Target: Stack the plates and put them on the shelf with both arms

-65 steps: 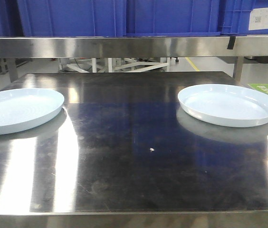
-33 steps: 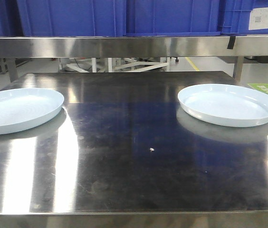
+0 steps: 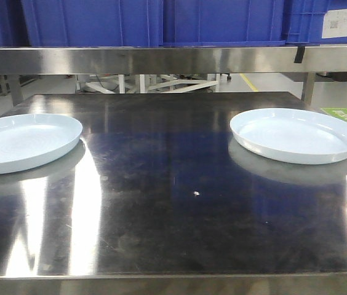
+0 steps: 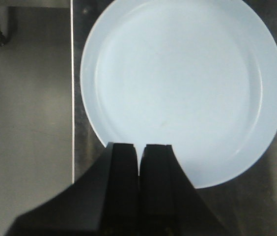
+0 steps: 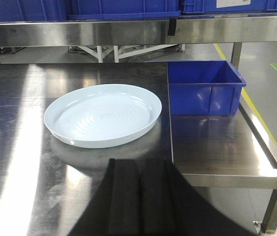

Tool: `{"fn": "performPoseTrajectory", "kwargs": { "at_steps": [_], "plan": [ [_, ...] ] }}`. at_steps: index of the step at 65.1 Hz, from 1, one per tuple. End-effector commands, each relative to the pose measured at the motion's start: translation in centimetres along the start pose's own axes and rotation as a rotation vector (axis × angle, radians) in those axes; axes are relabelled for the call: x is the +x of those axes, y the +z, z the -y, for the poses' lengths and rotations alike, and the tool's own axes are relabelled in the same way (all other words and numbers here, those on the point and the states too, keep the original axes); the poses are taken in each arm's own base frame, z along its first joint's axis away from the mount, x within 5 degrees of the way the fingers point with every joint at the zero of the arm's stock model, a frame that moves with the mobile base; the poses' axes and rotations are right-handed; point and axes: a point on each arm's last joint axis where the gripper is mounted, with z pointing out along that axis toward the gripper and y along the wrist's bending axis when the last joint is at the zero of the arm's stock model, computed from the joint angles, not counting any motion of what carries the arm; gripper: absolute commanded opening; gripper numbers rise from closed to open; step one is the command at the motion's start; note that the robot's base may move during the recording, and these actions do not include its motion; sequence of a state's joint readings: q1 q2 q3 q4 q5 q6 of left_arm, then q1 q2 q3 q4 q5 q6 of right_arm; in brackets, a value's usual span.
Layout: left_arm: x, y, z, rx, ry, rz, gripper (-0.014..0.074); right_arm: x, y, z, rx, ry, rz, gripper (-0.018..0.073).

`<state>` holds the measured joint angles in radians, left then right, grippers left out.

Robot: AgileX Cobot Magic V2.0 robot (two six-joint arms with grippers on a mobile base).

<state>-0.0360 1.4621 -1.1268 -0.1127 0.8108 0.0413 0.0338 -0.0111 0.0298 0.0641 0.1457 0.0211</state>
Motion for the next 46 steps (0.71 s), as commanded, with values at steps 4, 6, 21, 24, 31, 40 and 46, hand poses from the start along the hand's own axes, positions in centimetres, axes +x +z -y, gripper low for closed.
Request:
{"fn": "performPoseTrajectory", "kwargs": {
  "at_steps": [4,6,21,24,31,40,46],
  "plan": [
    [-1.5,-2.0,-1.4,-0.017,-0.057,0.121,0.0083,-0.9,-0.2,0.0,0.003,-0.009,0.101,0.0048],
    [-1.5,-2.0,-1.8,-0.024,-0.067,0.128,0.0083,-0.9,-0.2,0.0,0.003,-0.009,0.101,0.0048],
    [-2.2,-0.2,-2.9,0.033,-0.207,0.138,0.0083,-0.9,-0.2,0.0,0.003,-0.009,0.101,0.0048],
    [-2.3,0.7,-2.9,0.043,-0.22,0.113,0.0091,-0.9,-0.2,0.0,0.003,-0.009,0.101,0.0048],
    [-2.7,2.6,-3.0,0.065,-0.249,0.059,0.0142,-0.9,-0.2,0.0,0.003,-0.009,0.101,0.0048],
    [-3.7,3.8,-3.6,0.062,-0.262,0.04,0.0307,-0.9,-0.2,0.0,0.003,-0.009,0.101,0.0048],
    [-4.0,4.5,-4.1,0.057,-0.272,0.027,0.0397,-0.9,-0.2,0.0,0.003,-0.009,0.101,0.0048]
  ]
}}
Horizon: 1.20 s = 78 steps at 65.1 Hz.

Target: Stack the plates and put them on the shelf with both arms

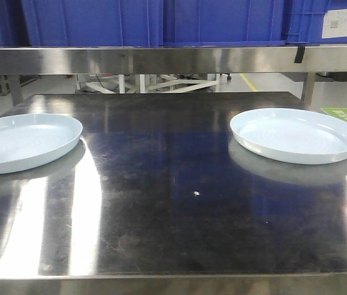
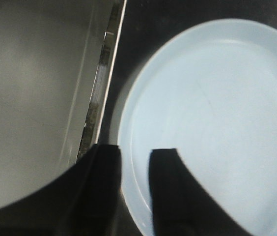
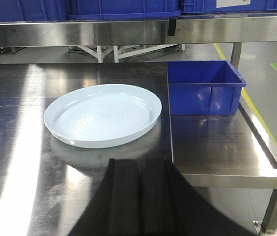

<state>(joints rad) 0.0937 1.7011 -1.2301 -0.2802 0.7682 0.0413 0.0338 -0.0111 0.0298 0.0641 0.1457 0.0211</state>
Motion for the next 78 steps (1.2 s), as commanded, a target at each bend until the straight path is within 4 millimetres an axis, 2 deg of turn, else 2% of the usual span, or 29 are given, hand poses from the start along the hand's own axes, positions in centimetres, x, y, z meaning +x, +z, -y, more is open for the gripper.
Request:
{"fn": "performPoseTrajectory", "kwargs": {
  "at_steps": [1,10,29,38,60,78],
  "plan": [
    [-1.4,-1.6,0.3,0.023,-0.02,0.086,0.0406,-0.9,-0.2,0.0,0.003,-0.009,0.101,0.0048],
    [-1.4,-0.2,-0.2,0.016,-0.036,0.052,0.0407,-0.9,-0.2,0.0,0.003,-0.009,0.101,0.0048],
    [-1.4,1.9,-0.7,0.006,-0.048,0.011,0.0309,-0.9,-0.2,0.0,0.003,-0.009,0.101,0.0048],
    [-1.4,2.0,-0.7,0.007,-0.049,0.009,0.0275,-0.9,-0.2,0.0,0.003,-0.009,0.101,0.0048],
    [-1.1,2.5,0.6,0.021,-0.02,0.001,0.0274,-0.9,-0.2,0.0,0.003,-0.009,0.101,0.0048],
    [-0.9,2.9,0.6,0.02,-0.02,-0.021,0.0274,-0.9,-0.2,0.0,0.003,-0.009,0.101,0.0048]
  ]
}}
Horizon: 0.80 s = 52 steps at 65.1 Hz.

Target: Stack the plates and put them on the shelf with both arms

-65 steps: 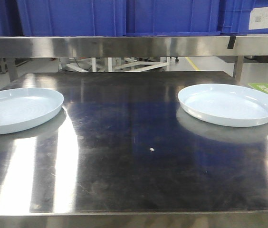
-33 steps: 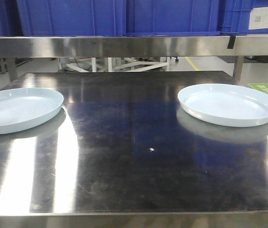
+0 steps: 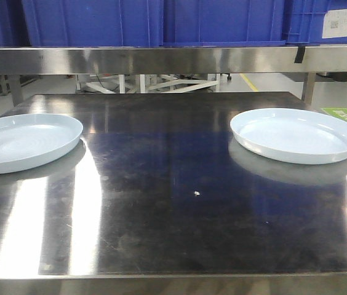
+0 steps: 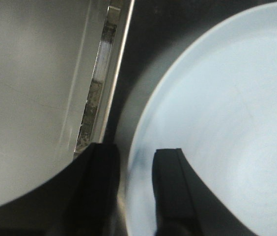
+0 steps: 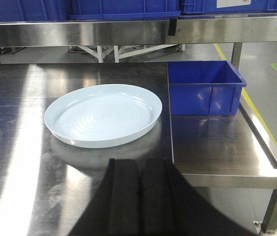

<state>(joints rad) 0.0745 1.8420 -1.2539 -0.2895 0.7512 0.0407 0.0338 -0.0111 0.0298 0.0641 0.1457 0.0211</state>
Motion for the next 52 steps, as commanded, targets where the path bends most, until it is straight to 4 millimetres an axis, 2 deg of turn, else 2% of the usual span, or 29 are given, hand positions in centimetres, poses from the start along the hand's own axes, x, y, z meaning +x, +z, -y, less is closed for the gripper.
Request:
{"fn": "performPoseTrajectory", "kwargs": {
  "at_steps": [1,11,22,31,42,52],
  "plan": [
    [-0.8,-2.1,0.8,0.028,-0.006,0.079,0.0274,-0.9,-0.2,0.0,0.003,-0.009,0.101,0.0048],
    [-0.8,-2.1,0.8,0.028,-0.006,0.075,0.0246,-0.9,-0.2,0.0,0.003,-0.009,0.101,0.0048],
    [-0.7,-2.1,0.8,0.029,-0.005,0.063,0.0077,-0.9,-0.2,0.0,0.003,-0.009,0.101,0.0048],
    [-0.8,-2.8,1.0,0.034,0.0,0.068,0.0083,-0.9,-0.2,0.0,0.003,-0.009,0.101,0.0048],
    [-1.6,-5.3,2.0,0.069,0.008,0.083,0.0083,-0.9,-0.2,0.0,0.003,-0.009,0.101,0.0048],
    [-1.4,-6.0,4.7,0.135,0.044,0.06,0.0083,-0.9,-0.2,0.0,0.003,-0.009,0.101,0.0048]
  ]
}}
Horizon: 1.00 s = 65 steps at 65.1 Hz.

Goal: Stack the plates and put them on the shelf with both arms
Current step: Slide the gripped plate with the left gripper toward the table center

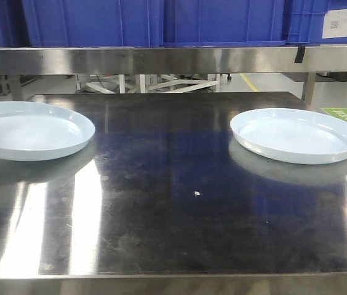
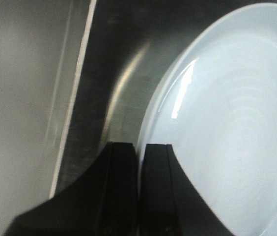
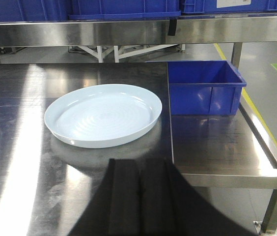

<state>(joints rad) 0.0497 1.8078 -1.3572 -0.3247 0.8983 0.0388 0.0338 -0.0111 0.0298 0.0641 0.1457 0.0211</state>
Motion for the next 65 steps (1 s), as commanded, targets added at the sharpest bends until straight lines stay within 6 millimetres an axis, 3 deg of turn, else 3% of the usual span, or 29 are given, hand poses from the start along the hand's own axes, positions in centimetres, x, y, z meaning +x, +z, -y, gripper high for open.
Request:
{"fn": "performPoseTrajectory", "kwargs": {
  "at_steps": [1,20,28,35,48,65],
  "plan": [
    [-0.4,-2.7,3.0,0.078,0.029,0.086,0.0083,-0.9,-0.2,0.0,0.003,-0.009,0.101,0.0048],
    [1.2,-1.6,10.4,0.223,0.122,0.129,0.0083,-0.9,-0.2,0.0,0.003,-0.009,0.101,0.0048],
    [1.7,0.1,12.4,0.237,0.161,0.14,0.0083,-0.9,-0.2,0.0,0.003,-0.009,0.101,0.0048],
    [2.1,1.9,13.4,0.237,0.178,0.127,0.0083,-0.9,-0.2,0.0,0.003,-0.009,0.101,0.0048],
    [2.5,3.7,14.6,0.24,0.2,0.127,0.0083,-0.9,-0.2,0.0,0.003,-0.009,0.101,0.0048],
    [2.3,3.7,14.9,0.244,0.201,0.164,0.0091,-0.9,-0.2,0.0,0.003,-0.009,0.101,0.0048]
  ]
}}
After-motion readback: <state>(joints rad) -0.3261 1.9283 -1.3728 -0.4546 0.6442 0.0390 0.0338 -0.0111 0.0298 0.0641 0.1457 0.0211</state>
